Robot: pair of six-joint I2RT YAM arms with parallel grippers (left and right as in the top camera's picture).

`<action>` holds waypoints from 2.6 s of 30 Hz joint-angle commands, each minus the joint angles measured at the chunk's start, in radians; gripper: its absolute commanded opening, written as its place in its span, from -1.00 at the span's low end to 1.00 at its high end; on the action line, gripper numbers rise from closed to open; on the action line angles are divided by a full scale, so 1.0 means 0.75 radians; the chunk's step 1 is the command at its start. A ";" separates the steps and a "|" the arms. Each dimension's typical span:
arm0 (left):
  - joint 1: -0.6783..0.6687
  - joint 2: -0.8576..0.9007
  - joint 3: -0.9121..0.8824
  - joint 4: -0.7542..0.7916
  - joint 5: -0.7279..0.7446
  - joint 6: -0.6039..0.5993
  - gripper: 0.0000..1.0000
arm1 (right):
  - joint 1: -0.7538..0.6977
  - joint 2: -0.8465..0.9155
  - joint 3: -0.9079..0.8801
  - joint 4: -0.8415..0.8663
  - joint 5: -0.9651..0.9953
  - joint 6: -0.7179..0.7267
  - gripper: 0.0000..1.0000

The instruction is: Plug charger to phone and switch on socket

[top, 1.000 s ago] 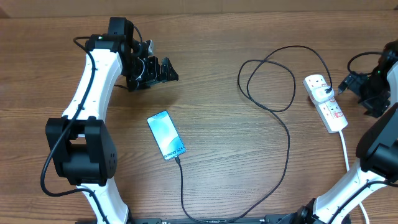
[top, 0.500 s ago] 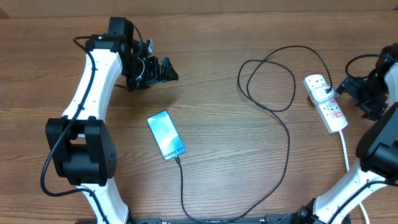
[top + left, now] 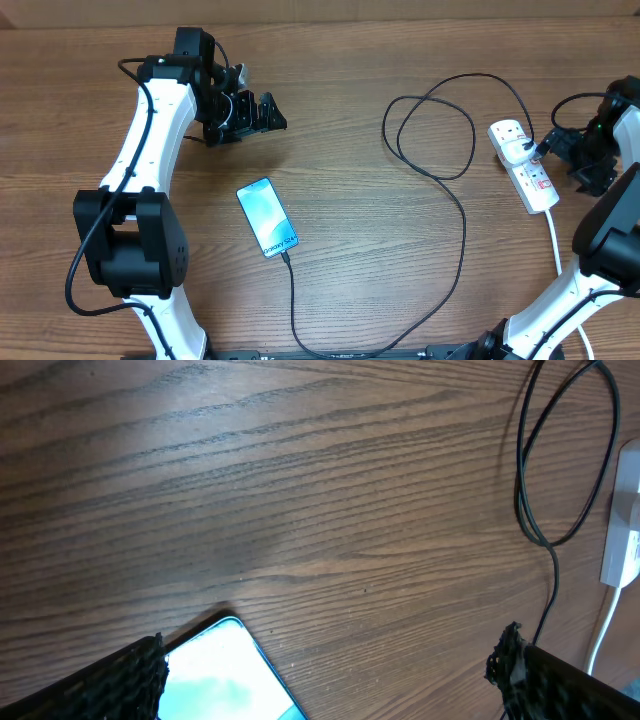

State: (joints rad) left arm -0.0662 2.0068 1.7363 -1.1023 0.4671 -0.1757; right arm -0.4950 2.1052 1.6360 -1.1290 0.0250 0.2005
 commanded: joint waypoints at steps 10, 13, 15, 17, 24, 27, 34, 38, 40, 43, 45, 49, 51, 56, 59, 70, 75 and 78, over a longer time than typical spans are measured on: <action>-0.009 -0.036 0.030 0.004 -0.007 0.036 0.99 | 0.005 -0.018 -0.016 0.037 -0.066 -0.025 1.00; -0.009 -0.036 0.030 0.004 -0.007 0.036 0.99 | 0.010 -0.018 -0.035 0.039 -0.067 -0.025 1.00; -0.009 -0.036 0.030 0.004 -0.007 0.036 0.99 | 0.013 -0.018 -0.053 0.049 -0.066 -0.025 1.00; -0.009 -0.036 0.030 0.004 -0.007 0.036 1.00 | 0.015 -0.018 -0.073 0.064 -0.067 -0.026 1.00; -0.009 -0.036 0.030 -0.001 -0.007 0.036 0.99 | 0.015 -0.018 -0.077 0.084 -0.065 -0.026 1.00; -0.009 -0.036 0.030 -0.001 -0.007 0.036 0.99 | 0.015 -0.018 -0.077 0.111 -0.065 -0.032 1.00; -0.009 -0.036 0.030 -0.001 -0.007 0.036 0.99 | 0.015 -0.018 -0.077 0.123 -0.066 -0.031 1.00; -0.009 -0.036 0.030 -0.001 -0.004 0.036 0.99 | 0.015 -0.018 -0.077 0.108 -0.076 -0.031 1.00; -0.009 -0.036 0.030 -0.001 -0.004 0.036 0.99 | 0.015 -0.018 -0.077 0.101 -0.101 -0.031 1.00; -0.009 -0.036 0.030 -0.001 -0.004 0.036 0.99 | 0.015 -0.018 -0.077 0.095 -0.140 -0.031 1.00; -0.009 -0.036 0.030 -0.002 -0.004 0.036 0.99 | 0.015 -0.018 -0.077 0.089 -0.156 -0.031 1.00; -0.009 -0.036 0.030 -0.002 -0.004 0.036 0.99 | 0.018 -0.018 -0.077 0.067 -0.156 -0.031 1.00; -0.009 -0.036 0.030 -0.002 -0.004 0.036 0.99 | 0.019 -0.018 -0.077 0.061 -0.156 -0.031 0.99; -0.009 -0.036 0.030 -0.012 -0.004 0.036 0.99 | 0.019 -0.018 -0.077 0.061 -0.149 -0.031 1.00; -0.009 -0.036 0.030 -0.016 -0.004 0.036 0.99 | 0.019 -0.018 -0.077 0.066 -0.129 -0.031 1.00; -0.009 -0.036 0.030 -0.016 -0.004 0.036 0.99 | 0.019 -0.019 -0.040 0.051 -0.085 -0.037 1.00; -0.009 -0.036 0.030 -0.015 -0.004 0.035 0.99 | 0.019 -0.020 -0.013 0.032 -0.085 -0.038 1.00; -0.009 -0.036 0.030 -0.016 -0.004 0.036 0.99 | 0.019 -0.020 -0.010 0.031 -0.089 -0.041 1.00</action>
State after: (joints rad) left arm -0.0662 2.0068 1.7363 -1.1110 0.4671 -0.1757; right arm -0.4919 2.1029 1.5951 -1.1057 -0.0319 0.1787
